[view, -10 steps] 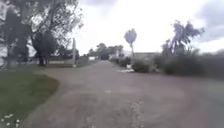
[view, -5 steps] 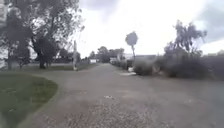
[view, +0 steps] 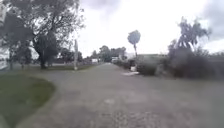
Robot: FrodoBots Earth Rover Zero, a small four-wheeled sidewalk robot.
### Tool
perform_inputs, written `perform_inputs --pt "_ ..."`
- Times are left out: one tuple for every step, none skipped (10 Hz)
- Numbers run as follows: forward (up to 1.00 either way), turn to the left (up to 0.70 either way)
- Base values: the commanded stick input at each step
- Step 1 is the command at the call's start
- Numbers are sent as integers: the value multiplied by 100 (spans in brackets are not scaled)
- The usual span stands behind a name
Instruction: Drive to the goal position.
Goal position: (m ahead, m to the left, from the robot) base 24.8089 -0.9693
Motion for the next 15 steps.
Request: perform_inputs --pt "85 0" --pt "85 0" --pt "85 0" --pt "85 0" --pt "85 0" --pt "85 0" --pt "85 0" --pt "85 0" --pt "85 0" --pt "85 0" --pt "85 0" --pt "85 0" --pt "85 0" --pt "85 0" --pt "85 0"
